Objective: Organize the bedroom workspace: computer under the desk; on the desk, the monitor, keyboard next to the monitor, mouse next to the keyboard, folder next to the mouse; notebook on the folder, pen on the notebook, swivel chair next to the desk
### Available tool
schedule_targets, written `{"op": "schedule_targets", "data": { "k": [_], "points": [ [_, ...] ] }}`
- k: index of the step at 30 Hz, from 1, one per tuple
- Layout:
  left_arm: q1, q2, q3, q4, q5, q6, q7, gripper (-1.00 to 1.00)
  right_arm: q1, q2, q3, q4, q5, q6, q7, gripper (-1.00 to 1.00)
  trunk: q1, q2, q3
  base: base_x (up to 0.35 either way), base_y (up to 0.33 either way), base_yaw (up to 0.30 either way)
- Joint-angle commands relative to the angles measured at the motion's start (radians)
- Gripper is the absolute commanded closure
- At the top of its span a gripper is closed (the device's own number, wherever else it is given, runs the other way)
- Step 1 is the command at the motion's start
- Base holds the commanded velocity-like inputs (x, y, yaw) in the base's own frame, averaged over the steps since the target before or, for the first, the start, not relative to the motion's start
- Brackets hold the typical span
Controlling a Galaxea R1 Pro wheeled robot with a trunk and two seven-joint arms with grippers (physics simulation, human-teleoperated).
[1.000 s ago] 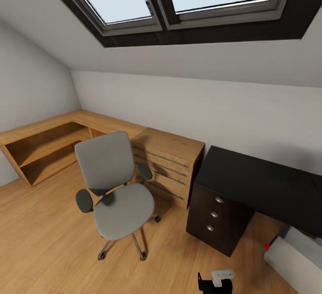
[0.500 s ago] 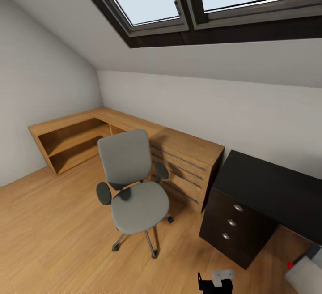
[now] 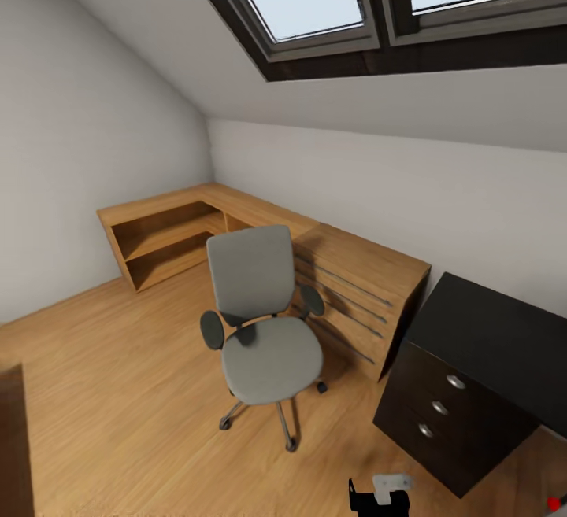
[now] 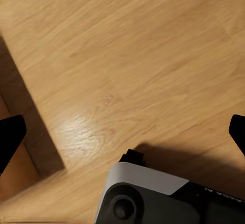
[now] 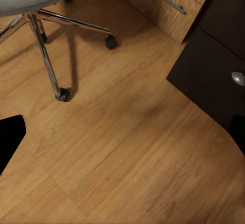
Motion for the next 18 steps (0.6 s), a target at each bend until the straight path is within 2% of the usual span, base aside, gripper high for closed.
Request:
{"op": "schedule_targets", "data": {
  "k": [1,18],
  "points": [
    [-0.001,0.001,-0.008,-0.002,0.011,-0.005,0.005,-1.0,-0.001,0.0,0.009,0.001,-0.01,-0.003,-0.002,-1.0,0.001,-0.002,-0.003,0.0,0.0,0.243],
    [-0.001,-0.01,-0.01,0.035,0.01,-0.007,-0.008,-1.0,-0.001,0.0,0.008,0.001,-0.01,-0.003,-0.002,-1.0,0.001,-0.002,-0.018,0.0,0.0,0.242]
  ]
}}
